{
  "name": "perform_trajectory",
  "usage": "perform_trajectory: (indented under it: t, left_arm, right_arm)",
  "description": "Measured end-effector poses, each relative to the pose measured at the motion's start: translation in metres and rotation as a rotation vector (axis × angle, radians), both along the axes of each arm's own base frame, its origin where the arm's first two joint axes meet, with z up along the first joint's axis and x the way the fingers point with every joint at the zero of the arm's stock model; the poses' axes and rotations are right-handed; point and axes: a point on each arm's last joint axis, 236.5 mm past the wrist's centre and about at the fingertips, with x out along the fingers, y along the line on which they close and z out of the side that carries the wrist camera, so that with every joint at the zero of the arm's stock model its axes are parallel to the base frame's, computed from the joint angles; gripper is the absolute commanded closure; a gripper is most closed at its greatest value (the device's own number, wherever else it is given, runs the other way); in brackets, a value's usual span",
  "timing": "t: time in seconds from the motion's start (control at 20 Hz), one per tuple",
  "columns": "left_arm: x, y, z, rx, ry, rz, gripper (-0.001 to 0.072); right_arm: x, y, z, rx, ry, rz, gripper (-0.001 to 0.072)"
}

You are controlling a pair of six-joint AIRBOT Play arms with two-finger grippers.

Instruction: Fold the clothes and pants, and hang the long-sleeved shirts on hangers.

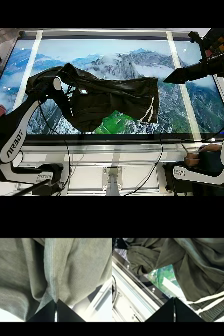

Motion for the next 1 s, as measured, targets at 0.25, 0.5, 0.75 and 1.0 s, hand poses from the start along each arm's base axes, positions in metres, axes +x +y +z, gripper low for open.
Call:
perform_trajectory:
  t: [0.25, 0.5, 0.75, 1.0]
  left_arm:
    - [0.004, 0.025, 0.018, 0.137, -0.047, 0.043, 0.0701]
    - [0.041, 0.039, 0.134, 0.217, -0.436, 0.143, 0.0702]
    - [0.06, 0.009, 0.313, -0.018, -1.031, 0.194, 0.0703]
    - [0.056, -0.047, 0.402, -0.322, -1.295, 0.165, 0.0702]
  right_arm:
    - [0.008, -0.001, 0.001, -0.001, -0.023, -0.023, 0.0687]
    - [0.041, -0.009, 0.008, 0.018, -0.085, -0.174, 0.0687]
    - [0.069, -0.021, 0.005, 0.036, -0.097, -0.31, 0.0687]
    - [0.077, -0.019, -0.001, 0.044, -0.084, -0.341, 0.0687]
